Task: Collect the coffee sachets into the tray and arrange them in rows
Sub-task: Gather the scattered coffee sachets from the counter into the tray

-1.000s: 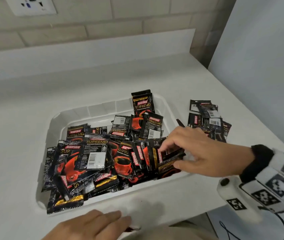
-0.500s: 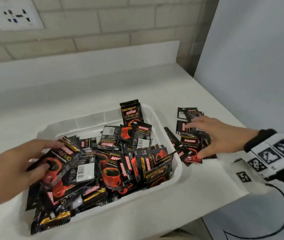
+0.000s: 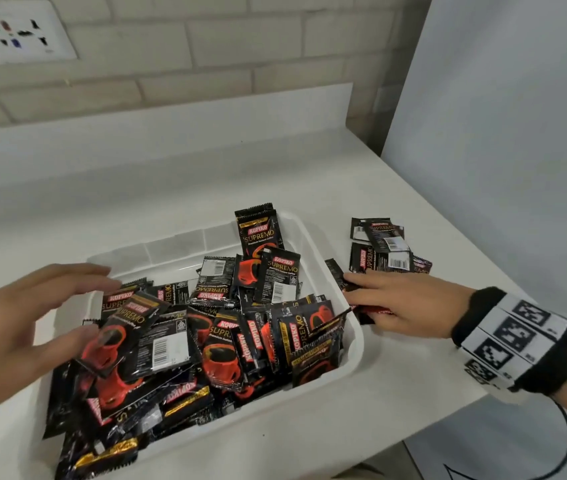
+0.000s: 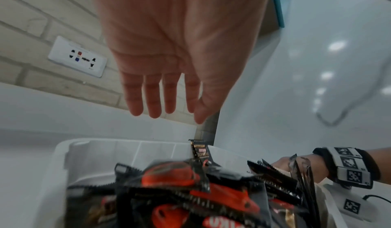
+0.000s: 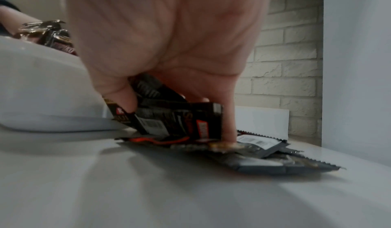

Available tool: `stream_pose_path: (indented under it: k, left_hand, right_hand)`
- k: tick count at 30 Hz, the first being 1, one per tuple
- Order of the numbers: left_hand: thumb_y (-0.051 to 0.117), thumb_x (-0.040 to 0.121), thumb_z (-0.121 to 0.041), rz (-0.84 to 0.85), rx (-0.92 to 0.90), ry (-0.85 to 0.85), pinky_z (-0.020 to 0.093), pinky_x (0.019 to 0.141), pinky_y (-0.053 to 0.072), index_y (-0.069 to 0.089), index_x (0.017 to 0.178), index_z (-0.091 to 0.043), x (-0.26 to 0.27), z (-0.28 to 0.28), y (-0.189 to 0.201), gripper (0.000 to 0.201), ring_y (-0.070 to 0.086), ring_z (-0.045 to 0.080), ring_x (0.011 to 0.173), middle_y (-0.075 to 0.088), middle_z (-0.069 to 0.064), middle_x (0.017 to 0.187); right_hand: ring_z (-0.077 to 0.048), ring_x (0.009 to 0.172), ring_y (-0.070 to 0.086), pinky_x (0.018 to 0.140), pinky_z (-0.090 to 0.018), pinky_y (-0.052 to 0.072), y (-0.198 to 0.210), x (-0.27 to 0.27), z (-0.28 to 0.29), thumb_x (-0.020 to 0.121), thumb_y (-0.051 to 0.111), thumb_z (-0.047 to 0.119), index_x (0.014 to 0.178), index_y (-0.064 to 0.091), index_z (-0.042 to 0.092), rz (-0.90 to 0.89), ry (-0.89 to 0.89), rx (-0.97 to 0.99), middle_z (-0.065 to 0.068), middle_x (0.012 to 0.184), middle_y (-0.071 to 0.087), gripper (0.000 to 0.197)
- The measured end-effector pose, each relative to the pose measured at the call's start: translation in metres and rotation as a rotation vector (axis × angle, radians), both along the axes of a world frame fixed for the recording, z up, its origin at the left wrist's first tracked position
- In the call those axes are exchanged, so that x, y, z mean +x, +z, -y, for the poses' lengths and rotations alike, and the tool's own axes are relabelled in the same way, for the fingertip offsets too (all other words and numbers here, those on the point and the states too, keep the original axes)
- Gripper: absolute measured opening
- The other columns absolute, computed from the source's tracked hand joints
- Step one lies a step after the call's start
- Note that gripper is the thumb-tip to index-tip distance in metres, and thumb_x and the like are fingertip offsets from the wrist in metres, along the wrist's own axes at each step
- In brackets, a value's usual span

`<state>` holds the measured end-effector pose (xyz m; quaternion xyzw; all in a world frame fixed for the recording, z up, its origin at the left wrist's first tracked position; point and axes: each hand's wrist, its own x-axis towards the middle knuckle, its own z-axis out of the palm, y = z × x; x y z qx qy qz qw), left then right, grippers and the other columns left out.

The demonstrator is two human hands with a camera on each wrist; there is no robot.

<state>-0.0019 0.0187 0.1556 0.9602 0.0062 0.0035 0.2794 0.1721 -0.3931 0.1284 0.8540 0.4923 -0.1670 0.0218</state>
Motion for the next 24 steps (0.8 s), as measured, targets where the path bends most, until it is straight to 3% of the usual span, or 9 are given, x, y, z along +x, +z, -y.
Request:
stream_pose_path:
  k: [3, 5, 7, 11, 13, 15, 18, 21, 24]
  left_hand:
    - [0.048, 0.068, -0.078, 0.049, 0.028, -0.014, 0.020, 0.086, 0.041, 0.048, 0.113, -0.063, 0.009, 0.004, 0.015, 0.047, 0.042, -0.016, 0.114, 0.047, -0.035, 0.127]
    - [0.049, 0.065, -0.079, 0.021, 0.027, -0.013, 0.014, 0.084, 0.041, 0.049, 0.112, -0.063, 0.015, -0.001, 0.020, 0.049, 0.044, -0.014, 0.115, 0.047, -0.036, 0.127]
    - [0.048, 0.061, -0.086, 0.040, 0.022, -0.022, 0.008, 0.085, 0.040, 0.051, 0.109, -0.064, 0.019, -0.006, 0.024, 0.053, 0.046, -0.013, 0.114, 0.047, -0.037, 0.127]
    - [0.049, 0.071, -0.073, 0.128, -0.001, -0.084, 0.013, 0.084, 0.043, 0.050, 0.111, -0.062, 0.026, 0.032, 0.037, 0.041, 0.048, -0.011, 0.111, 0.049, -0.034, 0.126]
    - [0.049, 0.074, -0.068, 0.186, 0.008, -0.129, 0.025, 0.087, 0.045, 0.048, 0.111, -0.064, 0.029, 0.049, 0.041, 0.037, 0.049, -0.008, 0.113, 0.049, -0.032, 0.126]
    - [0.049, 0.075, -0.066, 0.217, 0.002, -0.152, 0.037, 0.086, 0.048, 0.048, 0.110, -0.064, 0.032, 0.061, 0.043, 0.035, 0.057, 0.006, 0.109, 0.050, -0.030, 0.126]
    - [0.045, 0.077, -0.071, 0.230, -0.016, -0.180, 0.031, 0.081, 0.046, 0.048, 0.111, -0.064, 0.035, 0.075, 0.049, 0.035, 0.061, 0.011, 0.100, 0.050, -0.032, 0.126]
    - [0.038, 0.080, -0.073, 0.232, -0.017, -0.215, 0.026, 0.084, 0.044, 0.047, 0.112, -0.064, 0.039, 0.086, 0.055, 0.035, 0.056, -0.002, 0.106, 0.048, -0.034, 0.126]
    - [0.045, 0.078, -0.069, 0.234, -0.016, -0.214, 0.031, 0.089, 0.046, 0.046, 0.110, -0.065, 0.044, 0.095, 0.058, 0.033, 0.059, 0.003, 0.102, 0.048, -0.037, 0.125]
  right_hand:
    - [-0.018, 0.124, 0.048, 0.092, -0.033, 0.049, 0.001, -0.002, 0.006, 0.075, 0.004, 0.044, 0.139, 0.033, 0.042, 0.069, 0.010, 0.038, 0.000, 0.152, 0.027, 0.070]
    - [-0.017, 0.095, 0.067, 0.063, -0.026, 0.057, 0.006, -0.003, 0.010, 0.083, 0.022, 0.032, 0.127, 0.053, 0.035, 0.080, 0.036, 0.097, -0.004, 0.133, 0.054, 0.054]
    - [-0.011, 0.081, 0.070, 0.050, -0.020, 0.053, 0.007, -0.003, 0.017, 0.083, 0.033, 0.025, 0.117, 0.057, 0.031, 0.110, 0.050, 0.165, -0.001, 0.118, 0.065, 0.041]
    - [-0.008, 0.088, 0.068, 0.055, -0.020, 0.055, 0.007, -0.003, 0.022, 0.083, 0.037, 0.022, 0.116, 0.049, 0.032, 0.089, 0.066, 0.252, 0.005, 0.116, 0.066, 0.036]
    - [-0.008, 0.096, 0.063, 0.069, -0.021, 0.054, 0.006, -0.001, 0.022, 0.093, 0.033, 0.026, 0.117, 0.049, 0.030, 0.083, 0.064, 0.338, 0.003, 0.117, 0.065, 0.029]
    - [-0.008, 0.104, 0.058, 0.083, -0.020, 0.048, 0.006, 0.000, 0.024, 0.101, 0.021, 0.033, 0.120, 0.049, 0.029, 0.044, 0.026, 0.422, 0.001, 0.121, 0.063, 0.034]
    - [-0.006, 0.108, 0.053, 0.094, -0.011, 0.040, 0.008, 0.002, 0.026, 0.098, 0.029, 0.025, 0.123, 0.047, 0.026, 0.003, -0.073, 0.509, 0.002, 0.120, 0.060, 0.031]
    - [0.002, 0.103, 0.053, 0.094, -0.003, 0.035, 0.012, 0.007, 0.027, 0.098, 0.028, 0.034, 0.121, 0.049, 0.025, 0.034, -0.172, 0.696, 0.006, 0.114, 0.058, 0.032]
    - [0.012, 0.094, 0.056, 0.080, -0.003, 0.042, 0.023, 0.011, 0.027, 0.095, 0.039, 0.025, 0.114, 0.055, 0.039, 0.033, -0.335, 0.924, 0.028, 0.103, 0.061, 0.029]
